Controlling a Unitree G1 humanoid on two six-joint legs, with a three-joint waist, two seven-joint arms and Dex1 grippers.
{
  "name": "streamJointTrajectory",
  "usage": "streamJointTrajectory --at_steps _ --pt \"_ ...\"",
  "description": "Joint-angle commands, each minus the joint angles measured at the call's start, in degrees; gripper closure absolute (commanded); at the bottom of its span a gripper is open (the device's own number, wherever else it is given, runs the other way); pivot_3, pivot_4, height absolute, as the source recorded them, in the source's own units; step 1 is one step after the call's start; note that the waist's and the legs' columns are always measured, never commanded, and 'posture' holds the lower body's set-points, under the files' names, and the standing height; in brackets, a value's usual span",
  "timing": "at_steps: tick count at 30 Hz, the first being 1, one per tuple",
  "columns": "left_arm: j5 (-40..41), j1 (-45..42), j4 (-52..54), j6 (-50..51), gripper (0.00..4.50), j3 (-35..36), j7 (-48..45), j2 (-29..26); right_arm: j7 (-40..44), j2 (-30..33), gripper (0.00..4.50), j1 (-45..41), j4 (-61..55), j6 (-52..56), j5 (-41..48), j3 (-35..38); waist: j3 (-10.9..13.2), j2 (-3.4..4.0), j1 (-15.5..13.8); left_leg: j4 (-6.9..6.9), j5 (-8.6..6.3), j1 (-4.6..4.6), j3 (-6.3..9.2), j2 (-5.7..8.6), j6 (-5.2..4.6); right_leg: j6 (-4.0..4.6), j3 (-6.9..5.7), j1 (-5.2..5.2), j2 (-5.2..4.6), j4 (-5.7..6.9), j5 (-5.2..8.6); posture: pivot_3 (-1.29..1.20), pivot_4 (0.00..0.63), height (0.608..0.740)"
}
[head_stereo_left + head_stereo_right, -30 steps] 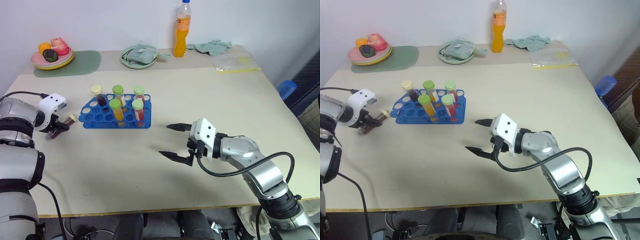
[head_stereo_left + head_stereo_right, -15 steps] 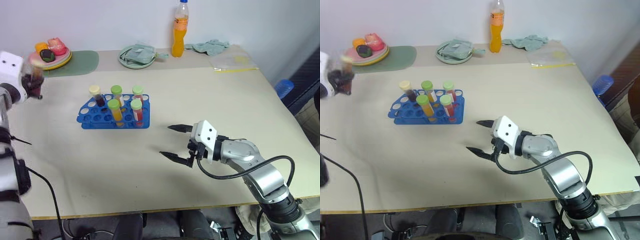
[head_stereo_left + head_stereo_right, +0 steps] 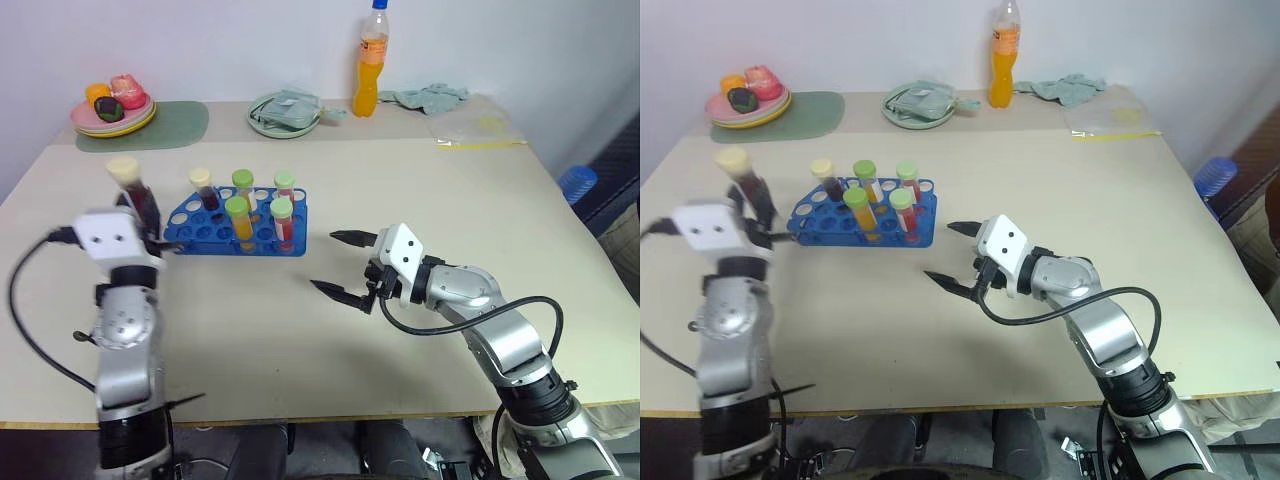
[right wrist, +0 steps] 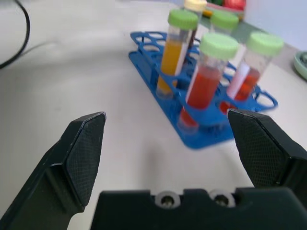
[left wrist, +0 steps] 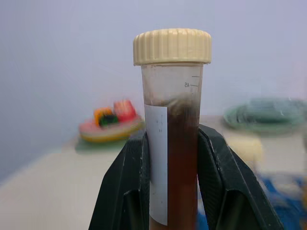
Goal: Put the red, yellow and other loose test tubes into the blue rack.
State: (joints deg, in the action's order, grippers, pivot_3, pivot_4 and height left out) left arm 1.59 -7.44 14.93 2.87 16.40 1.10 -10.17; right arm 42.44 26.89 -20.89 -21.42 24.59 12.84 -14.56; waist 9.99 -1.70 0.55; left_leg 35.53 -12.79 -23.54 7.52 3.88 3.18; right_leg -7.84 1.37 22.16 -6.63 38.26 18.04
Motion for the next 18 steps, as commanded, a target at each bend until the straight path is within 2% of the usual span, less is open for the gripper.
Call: streamJointTrajectory --at_steps 1,9,18 --pt "-2.18 -2.17 -2.05 -4.35 3.73 -2.64 1.53 1.14 0.01 -0.64 0.0 -0.73 -0.8 -0.68 0.07 0.01 0.0 -0.01 0.02 0.01 0.0 0.0 -0.01 0.01 -0.01 0.0 -0.01 -0.02 0.0 -0.01 0.0 0.0 0.15 0.74" --pt "-1.91 -4.48 -8.21 -5.45 3.73 -6.12 1.85 3.38 -1.1 -0.63 0.0 0.17 -2.2 0.06 -0.39 0.28 -0.01 -0.01 0.36 0.01 -0.01 0.0 0.04 0.03 -0.03 -0.01 -0.02 0.01 -0.03 -0.01 0.0 0.0 0.15 0.74" --pt "-2.45 -6.51 -13.04 -6.4 3.73 -6.69 2.13 2.73 -1.55 -0.78 0.0 0.57 -2.25 0.45 -0.2 0.36 -0.01 -0.01 0.15 0.03 -0.02 0.0 0.06 0.05 -0.03 -0.01 -0.04 -0.05 -0.04 -0.04 0.01 0.0 0.15 0.74"
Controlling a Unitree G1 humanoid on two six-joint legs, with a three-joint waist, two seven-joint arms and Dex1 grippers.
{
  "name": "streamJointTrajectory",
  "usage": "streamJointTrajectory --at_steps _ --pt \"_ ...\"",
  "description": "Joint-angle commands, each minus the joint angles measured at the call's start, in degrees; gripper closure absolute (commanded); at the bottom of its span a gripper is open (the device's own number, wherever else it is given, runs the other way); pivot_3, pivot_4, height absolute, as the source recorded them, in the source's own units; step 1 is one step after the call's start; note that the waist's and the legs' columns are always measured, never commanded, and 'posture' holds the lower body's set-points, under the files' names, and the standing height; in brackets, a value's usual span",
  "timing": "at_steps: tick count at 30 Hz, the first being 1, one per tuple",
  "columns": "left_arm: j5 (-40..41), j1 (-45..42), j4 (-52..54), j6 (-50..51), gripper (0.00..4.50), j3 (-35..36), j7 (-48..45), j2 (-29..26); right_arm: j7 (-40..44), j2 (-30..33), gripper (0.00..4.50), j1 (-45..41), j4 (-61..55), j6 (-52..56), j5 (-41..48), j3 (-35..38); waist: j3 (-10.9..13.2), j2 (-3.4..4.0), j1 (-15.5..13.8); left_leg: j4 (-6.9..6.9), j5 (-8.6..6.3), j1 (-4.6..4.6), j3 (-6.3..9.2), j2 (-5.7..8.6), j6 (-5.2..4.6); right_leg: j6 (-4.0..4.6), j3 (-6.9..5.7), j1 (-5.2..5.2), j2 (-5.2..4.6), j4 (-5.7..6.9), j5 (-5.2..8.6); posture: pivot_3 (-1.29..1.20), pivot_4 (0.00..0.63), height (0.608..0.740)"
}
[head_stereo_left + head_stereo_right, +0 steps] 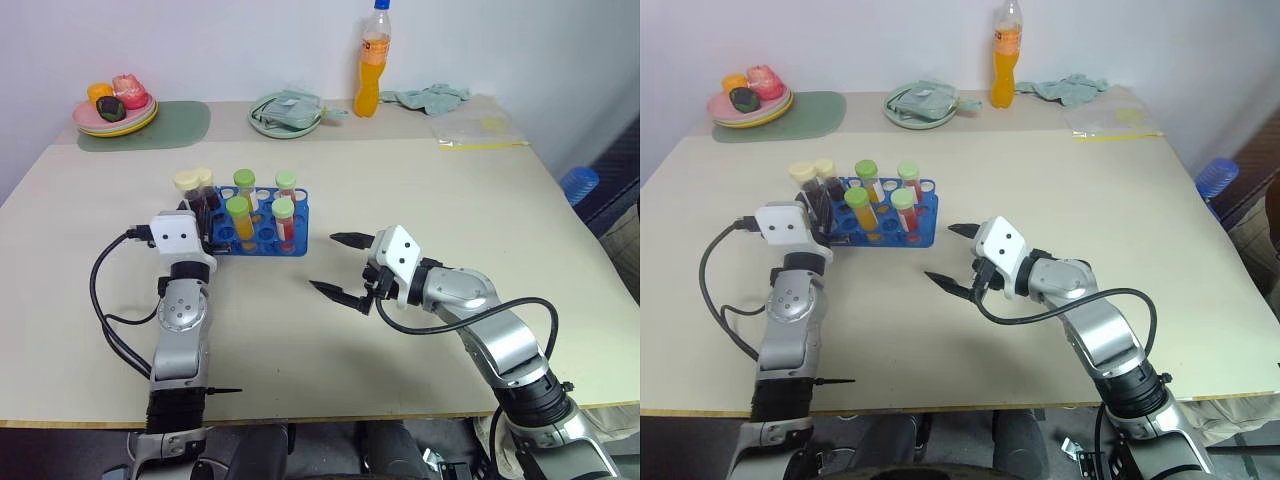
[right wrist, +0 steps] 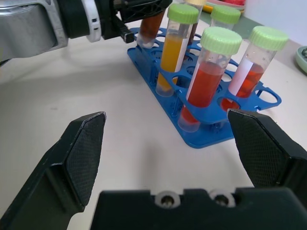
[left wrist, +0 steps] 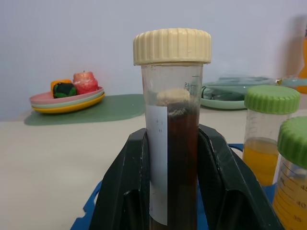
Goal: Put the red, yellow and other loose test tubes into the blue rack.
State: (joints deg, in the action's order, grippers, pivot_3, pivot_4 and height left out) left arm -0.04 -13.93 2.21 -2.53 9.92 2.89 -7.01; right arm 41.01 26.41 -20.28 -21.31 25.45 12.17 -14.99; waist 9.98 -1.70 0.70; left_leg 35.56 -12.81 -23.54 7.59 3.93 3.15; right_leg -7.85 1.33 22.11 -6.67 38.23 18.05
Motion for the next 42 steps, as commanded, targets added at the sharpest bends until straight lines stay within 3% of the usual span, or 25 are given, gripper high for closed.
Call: streamJointTrajectory --at_steps 1,21,22,26,27,30,34,37,42 --pt "-0.79 -0.02 -0.41 -1.1 3.73 -0.2 0.36 -0.46 -0.11 -0.28 0.0 -0.05 -2.31 -0.44 0.48 0.82 0.0 0.0 0.04 0.0 0.0 0.0 0.01 0.0 0.0 0.0 0.0 0.0 0.0 0.0 0.0 0.0 0.15 0.74" --pt "1.96 -3.72 -9.43 -7.05 3.73 0.02 -0.65 0.75 0.25 -0.2 0.0 -0.1 -1.79 -0.95 0.54 1.11 0.0 0.0 -0.13 0.02 0.0 0.0 0.07 0.03 0.0 -0.01 -0.07 -0.06 -0.01 -0.02 0.0 0.0 0.15 0.74" --pt "2.35 -3.49 -9.04 -7.0 2.67 0.16 -0.76 0.81 0.28 -0.1 0.0 -0.04 -1.83 -1.02 0.56 1.22 0.0 0.0 -0.11 0.02 0.0 0.0 0.07 0.03 0.0 -0.01 -0.07 -0.06 -0.01 -0.02 0.0 0.0 0.15 0.74" --pt "5.82 -1.44 -3.01 -4.16 0.8 2.09 -2.11 -0.15 0.49 0.0 0.0 -0.84 -2.2 -0.82 1.64 2.63 0.0 0.0 0.27 0.01 0.0 0.0 0.09 0.02 0.0 -0.01 -0.06 -0.05 -0.01 -0.02 0.0 0.0 0.15 0.74" --pt "7.23 -0.56 -0.54 -2.92 0.8 2.62 -2.97 -0.63 0.76 0.25 0.0 -1.07 -2.6 -0.33 2.41 3.41 0.0 0.01 0.33 -0.01 0.0 -0.01 0.08 0.01 0.0 -0.01 -0.04 0.0 -0.01 -0.02 0.0 0.0 0.15 0.74" --pt "12.99 2.92 8.34 2.58 0.8 5.5 -6.74 -4.29 1.67 1.51 0.0 -1.56 -4.7 2.61 6.46 7.72 0.01 0.02 0.37 -0.06 0.0 -0.01 0.08 -0.03 0.0 -0.01 -0.03 0.03 0.01 -0.02 0.0 0.0 0.15 0.74" --pt "21.03 8.96 17.06 10.54 0.8 11.59 -14.01 -13.61 3.27 5.81 0.0 -0.73 -7.46 8.32 13.64 15.62 0.02 0.04 0.13 -0.1 0.0 0.0 0.07 -0.04 -0.01 0.0 0.0 0.02 0.01 -0.06 0.01 0.0 0.15 0.74" --pt "27.45 13.28 18.98 16.62 0.8 16.53 -19.93 -20.5 4.77 10.51 0.0 1.43 -7.93 11.24 16.83 20.83 0.03 0.07 -0.1 -0.14 -0.03 0.01 0.06 -0.03 -0.05 0.01 -0.01 -0.02 -0.01 -0.12 0.01 0.0 0.15 0.74" --pt "29.64 20.22 17.43 19.84 0.8 18.07 -32.71 -30.56 5.39 17.04 0.0 7.19 -2.47 10.79 16.08 29.82 0.05 0.09 -0.21 -0.18 -0.05 0.02 0.03 -0.01 -0.08 0.01 -0.04 -0.1 -0.07 -0.21 0.01 0.0 0.15 0.74"
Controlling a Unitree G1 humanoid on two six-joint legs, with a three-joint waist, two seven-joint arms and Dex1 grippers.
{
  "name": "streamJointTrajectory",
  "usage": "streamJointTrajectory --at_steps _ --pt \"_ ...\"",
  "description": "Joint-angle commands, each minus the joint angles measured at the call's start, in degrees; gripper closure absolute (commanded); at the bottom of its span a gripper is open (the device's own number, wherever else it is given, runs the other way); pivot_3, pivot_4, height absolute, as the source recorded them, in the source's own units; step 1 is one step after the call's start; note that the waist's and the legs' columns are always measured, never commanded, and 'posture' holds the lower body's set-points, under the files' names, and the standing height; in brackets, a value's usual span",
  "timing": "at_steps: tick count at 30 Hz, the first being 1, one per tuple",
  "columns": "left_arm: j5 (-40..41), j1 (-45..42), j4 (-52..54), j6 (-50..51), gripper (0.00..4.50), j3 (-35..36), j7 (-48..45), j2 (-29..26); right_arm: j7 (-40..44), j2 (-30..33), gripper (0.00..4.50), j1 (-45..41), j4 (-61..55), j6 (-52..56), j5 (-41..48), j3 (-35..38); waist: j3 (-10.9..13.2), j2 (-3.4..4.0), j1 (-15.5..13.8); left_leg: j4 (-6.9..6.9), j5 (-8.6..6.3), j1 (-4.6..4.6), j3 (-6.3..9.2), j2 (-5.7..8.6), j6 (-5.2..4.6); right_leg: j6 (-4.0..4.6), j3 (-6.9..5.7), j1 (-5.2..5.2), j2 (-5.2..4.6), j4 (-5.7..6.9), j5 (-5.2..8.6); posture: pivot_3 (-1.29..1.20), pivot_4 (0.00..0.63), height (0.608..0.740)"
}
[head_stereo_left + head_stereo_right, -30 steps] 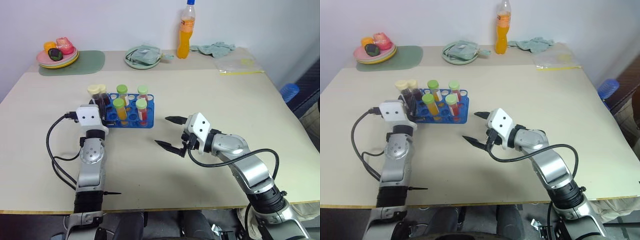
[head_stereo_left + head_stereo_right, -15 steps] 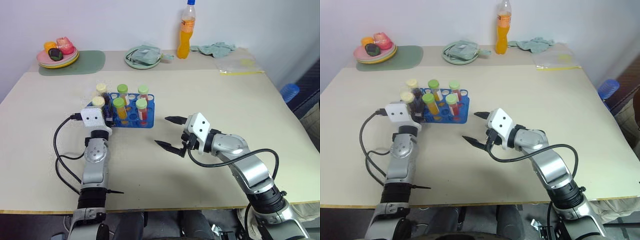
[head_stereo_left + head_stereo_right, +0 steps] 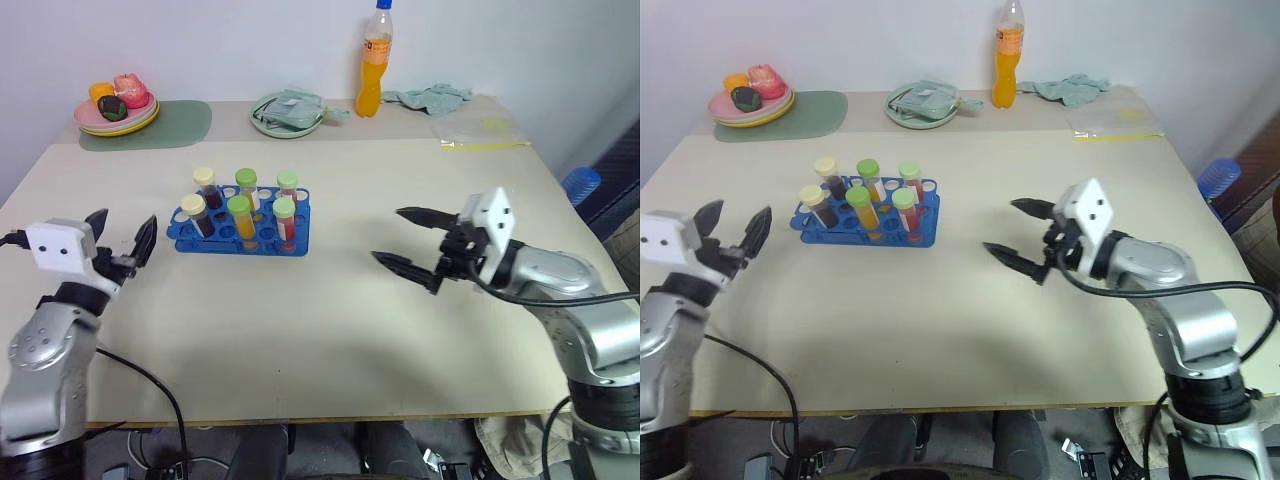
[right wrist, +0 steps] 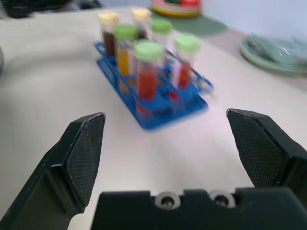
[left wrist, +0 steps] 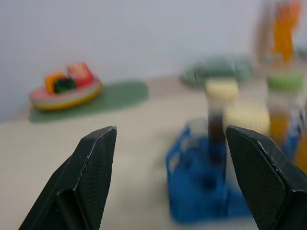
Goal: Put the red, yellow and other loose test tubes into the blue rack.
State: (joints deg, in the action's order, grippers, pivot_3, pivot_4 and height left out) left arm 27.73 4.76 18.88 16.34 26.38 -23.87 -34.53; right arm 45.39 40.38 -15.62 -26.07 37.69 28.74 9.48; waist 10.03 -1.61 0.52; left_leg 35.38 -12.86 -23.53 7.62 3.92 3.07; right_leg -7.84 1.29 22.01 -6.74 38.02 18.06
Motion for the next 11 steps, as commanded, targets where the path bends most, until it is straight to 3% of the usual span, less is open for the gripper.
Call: streamJointTrajectory --at_steps 1,6,11 --pt "2.83 2.1 0.74 2.08 0.8 1.83 -7.08 -3.79 1.93 4.66 0.0 4.57 3.47 -3.21 -1.96 5.9 0.0 0.0 -0.08 -0.01 0.0 0.0 -0.02 0.0 0.0 0.0 -0.01 -0.02 0.0 -0.02 0.0 0.0 0.15 0.74" --pt "2.64 3.76 1.04 3.7 0.8 0.48 -10.72 -5.61 3.23 7.17 0.0 9.34 5.63 -6.61 -2.93 7.97 0.06 0.11 0.53 -0.1 -0.01 0.05 -0.11 -0.13 -0.01 0.01 0.0 -0.01 0.01 -0.05 0.01 0.0 0.15 0.74" --pt "0.3 2.3 0.47 2.81 0.8 -1.87 -10.31 -3.87 2.68 6.74 0.0 10.27 5.64 -6.82 -2.69 8.31 0.05 0.22 0.45 -0.13 -0.01 0.08 -0.19 -0.37 -0.01 0.01 0.03 0.01 0.06 -0.05 0.0 0.0 0.15 0.74"
